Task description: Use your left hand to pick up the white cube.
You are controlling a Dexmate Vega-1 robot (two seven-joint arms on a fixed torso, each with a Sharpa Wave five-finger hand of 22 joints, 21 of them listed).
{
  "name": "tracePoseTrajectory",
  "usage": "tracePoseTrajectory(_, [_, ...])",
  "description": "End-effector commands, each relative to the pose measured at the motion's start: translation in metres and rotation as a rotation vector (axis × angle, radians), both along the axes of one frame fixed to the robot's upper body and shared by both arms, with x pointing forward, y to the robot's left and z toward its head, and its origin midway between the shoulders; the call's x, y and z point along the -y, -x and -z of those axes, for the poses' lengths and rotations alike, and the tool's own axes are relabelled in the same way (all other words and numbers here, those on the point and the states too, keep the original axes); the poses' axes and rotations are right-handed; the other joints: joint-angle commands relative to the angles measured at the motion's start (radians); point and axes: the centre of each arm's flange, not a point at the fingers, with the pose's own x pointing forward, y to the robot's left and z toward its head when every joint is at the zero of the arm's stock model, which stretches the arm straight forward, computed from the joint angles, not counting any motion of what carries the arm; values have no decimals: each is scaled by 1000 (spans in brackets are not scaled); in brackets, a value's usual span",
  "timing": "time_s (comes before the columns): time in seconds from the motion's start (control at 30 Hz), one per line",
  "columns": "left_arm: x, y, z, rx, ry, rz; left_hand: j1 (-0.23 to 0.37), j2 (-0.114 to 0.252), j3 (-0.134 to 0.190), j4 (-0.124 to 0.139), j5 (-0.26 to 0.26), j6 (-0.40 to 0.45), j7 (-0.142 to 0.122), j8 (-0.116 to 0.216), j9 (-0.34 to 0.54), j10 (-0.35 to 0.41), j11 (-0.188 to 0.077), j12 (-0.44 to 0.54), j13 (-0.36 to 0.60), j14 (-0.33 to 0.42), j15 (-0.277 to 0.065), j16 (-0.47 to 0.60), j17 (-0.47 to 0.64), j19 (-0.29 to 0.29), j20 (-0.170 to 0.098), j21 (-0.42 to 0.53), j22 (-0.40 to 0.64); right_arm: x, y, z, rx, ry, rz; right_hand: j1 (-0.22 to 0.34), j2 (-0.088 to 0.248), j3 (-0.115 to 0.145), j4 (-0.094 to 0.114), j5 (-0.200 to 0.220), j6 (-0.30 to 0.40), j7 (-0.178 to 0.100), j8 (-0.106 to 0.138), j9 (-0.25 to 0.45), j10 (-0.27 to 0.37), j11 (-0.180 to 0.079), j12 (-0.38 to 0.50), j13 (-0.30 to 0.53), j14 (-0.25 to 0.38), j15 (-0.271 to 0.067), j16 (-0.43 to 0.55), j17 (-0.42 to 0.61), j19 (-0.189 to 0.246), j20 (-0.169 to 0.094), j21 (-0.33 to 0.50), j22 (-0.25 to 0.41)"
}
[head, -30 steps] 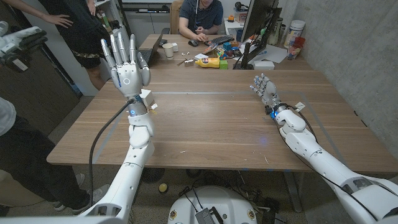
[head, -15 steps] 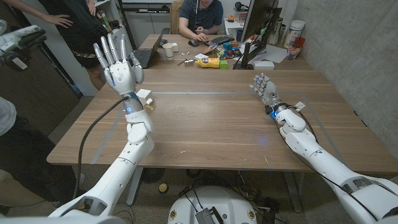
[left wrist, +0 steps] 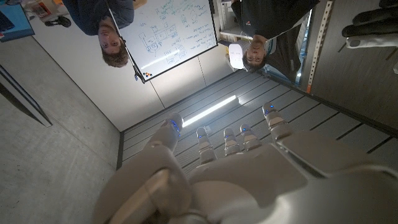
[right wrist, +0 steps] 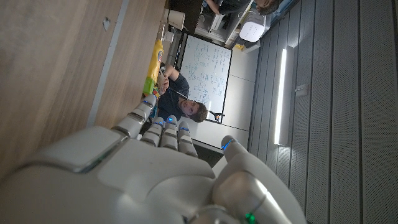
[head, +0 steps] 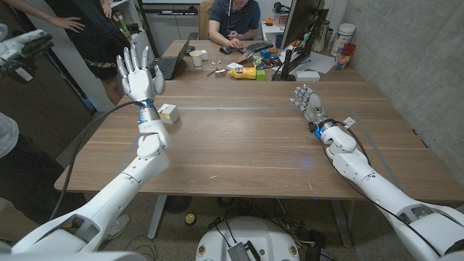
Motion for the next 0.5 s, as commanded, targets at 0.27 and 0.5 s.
tracePoseTrajectory(0.27, [-4,-22,-8,-203,-26,14,45,-93,-34,-51,-6,-35,-1,12,1,-6,5,14,7,18,19,13,6,89,2,23,4,2,-2,1,13,-5,-13,-13,30,-6,2,4,8,6,7,5,11,-3,9,1,11,4,8,2,8,2,-4,4])
tracePoseTrajectory(0.5, [-3,-34,-7,-341,-47,30,120,-203,-89,-43,-3,-173,-2,-7,-3,-155,36,-21,9,-87,65,-6,11,137,5,4,-4,4,-3,0,20,-2,-19,-15,29,-8,3,4,9,6,7,5,13,-2,10,1,13,3,9,2,9,1,-4,4])
